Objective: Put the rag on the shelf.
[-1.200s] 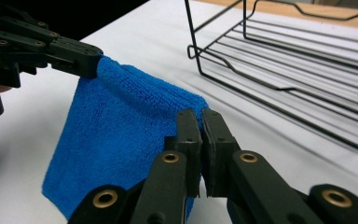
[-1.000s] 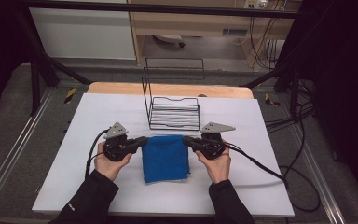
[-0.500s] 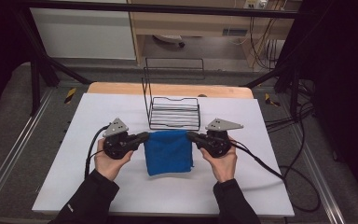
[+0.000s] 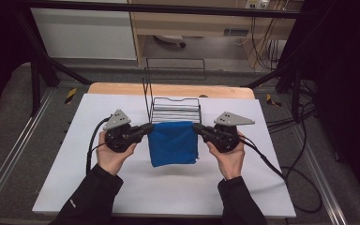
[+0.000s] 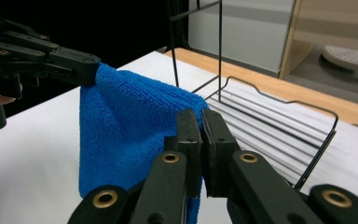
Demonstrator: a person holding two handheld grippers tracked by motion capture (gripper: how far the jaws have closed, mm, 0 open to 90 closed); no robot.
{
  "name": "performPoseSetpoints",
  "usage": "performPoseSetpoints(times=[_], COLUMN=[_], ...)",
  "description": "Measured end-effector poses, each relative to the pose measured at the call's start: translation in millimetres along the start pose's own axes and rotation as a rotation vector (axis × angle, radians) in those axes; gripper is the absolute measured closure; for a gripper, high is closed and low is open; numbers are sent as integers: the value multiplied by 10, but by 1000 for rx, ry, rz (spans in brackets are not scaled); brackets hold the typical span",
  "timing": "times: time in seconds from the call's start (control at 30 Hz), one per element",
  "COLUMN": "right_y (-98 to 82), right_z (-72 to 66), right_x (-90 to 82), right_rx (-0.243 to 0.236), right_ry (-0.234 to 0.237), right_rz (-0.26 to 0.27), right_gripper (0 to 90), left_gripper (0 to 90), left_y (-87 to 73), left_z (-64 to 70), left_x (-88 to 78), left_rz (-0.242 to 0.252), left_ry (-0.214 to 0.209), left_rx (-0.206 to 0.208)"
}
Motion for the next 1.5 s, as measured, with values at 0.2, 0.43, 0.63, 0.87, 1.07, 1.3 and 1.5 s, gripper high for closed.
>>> performPoseSetpoints(times=[0.2,0.43,0.63,0.87,1.07,1.3,1.5], right_y=[105,200,261,358,437,510,591], right_z=[9,25,43,54,60,95,113], right_x=[-64,-134,-178,-232,-274,-297,-319], right_rx=[-14,-22,-24,-29,-30,-25,-31], right_ry=[-22,-33,-42,-50,-61,-66,-76], right_rz=[30,69,96,135,173,219,252], right_gripper=[874,874,874,874,874,873,873], left_gripper=[865,865,865,866,866,866,866], left_y=[116,233,322,436,522,635,732], left_z=[10,12,15,12,0,-6,-25], left_x=[-19,-43,-57,-83,-103,-127,-146], left_rz=[30,67,93,126,167,207,238], left_ry=[4,7,6,8,5,5,7], left_rx=[10,17,23,26,24,19,20])
Point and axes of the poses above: each handheld gripper's, and its own axes: x roughly forward along the jaws, y roughly out of its top, z roughly to its right, the point moved 2 cm from there along x, roughly forward along the jaws, and after that the axes turned 9 degrees about -z, right-handed, at the moved point
